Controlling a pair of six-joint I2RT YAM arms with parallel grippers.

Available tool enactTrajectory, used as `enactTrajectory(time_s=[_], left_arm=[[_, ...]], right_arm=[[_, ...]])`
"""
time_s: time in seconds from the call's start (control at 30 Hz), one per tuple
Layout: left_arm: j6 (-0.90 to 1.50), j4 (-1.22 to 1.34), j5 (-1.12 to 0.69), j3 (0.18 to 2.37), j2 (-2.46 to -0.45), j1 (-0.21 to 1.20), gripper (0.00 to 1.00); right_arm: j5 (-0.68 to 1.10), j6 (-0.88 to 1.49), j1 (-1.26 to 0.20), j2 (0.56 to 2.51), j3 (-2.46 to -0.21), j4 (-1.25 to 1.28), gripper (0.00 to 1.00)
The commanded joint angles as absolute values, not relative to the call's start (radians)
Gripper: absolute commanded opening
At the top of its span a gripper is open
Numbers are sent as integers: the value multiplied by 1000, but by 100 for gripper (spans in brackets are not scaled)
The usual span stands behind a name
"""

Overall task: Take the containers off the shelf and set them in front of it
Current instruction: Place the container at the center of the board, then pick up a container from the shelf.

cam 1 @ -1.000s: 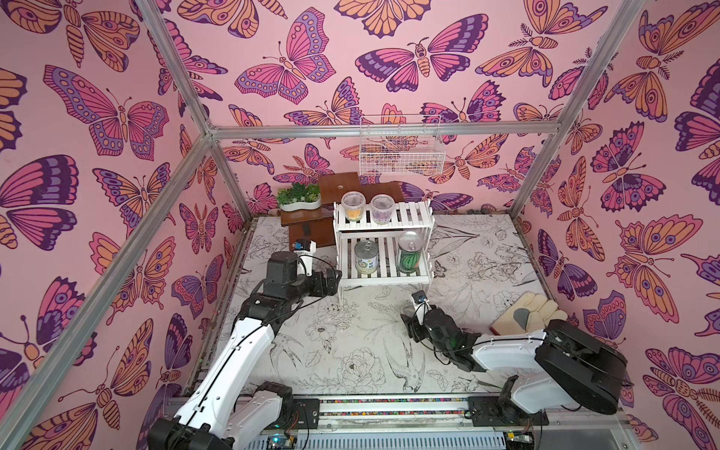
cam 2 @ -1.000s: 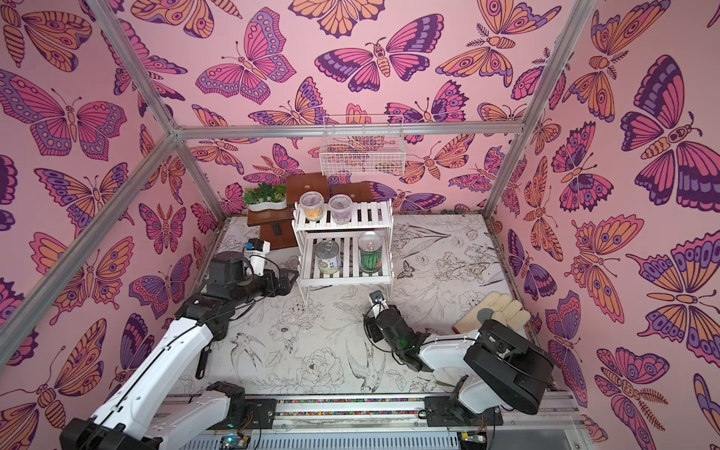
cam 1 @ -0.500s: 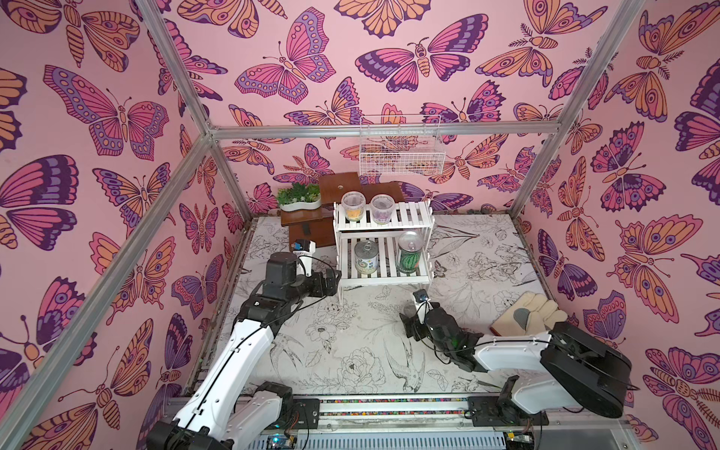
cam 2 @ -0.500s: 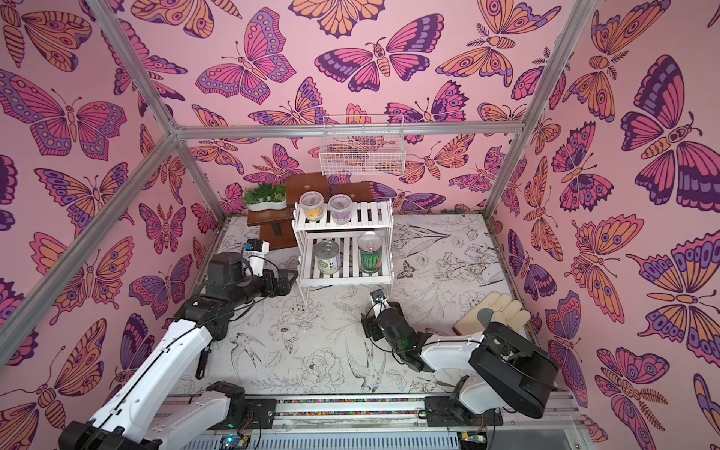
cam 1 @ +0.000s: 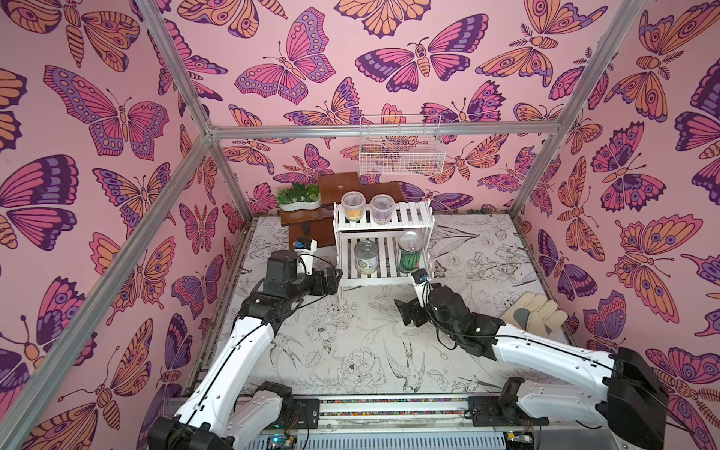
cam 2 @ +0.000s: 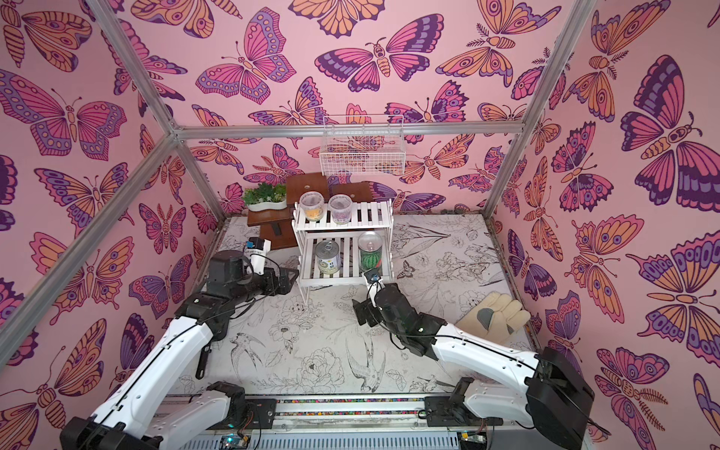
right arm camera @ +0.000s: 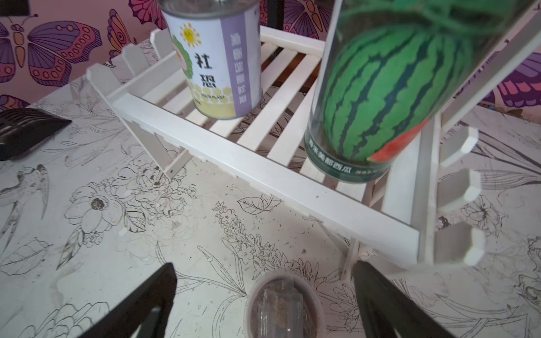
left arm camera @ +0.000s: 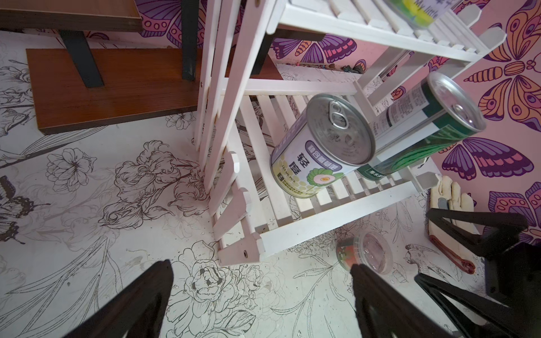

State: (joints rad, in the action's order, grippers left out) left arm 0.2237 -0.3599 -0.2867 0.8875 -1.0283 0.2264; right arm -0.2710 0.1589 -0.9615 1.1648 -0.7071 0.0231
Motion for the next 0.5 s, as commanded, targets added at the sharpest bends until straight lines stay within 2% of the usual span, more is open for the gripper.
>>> enactTrajectory(time_s=[0.0, 0.27, 0.47], left_arm=[[201, -359, -320, 910, -1039, 224, 100], [195, -362, -334, 897, -1031, 224, 100], [196, -364, -370, 894, -1032, 222, 100]], right_arm=[[-230, 117, -956, 1141, -807, -164, 97], [-187, 1, -934, 1177, -1089, -290, 99], [-61, -74, -819, 1273, -1282, -306, 99]])
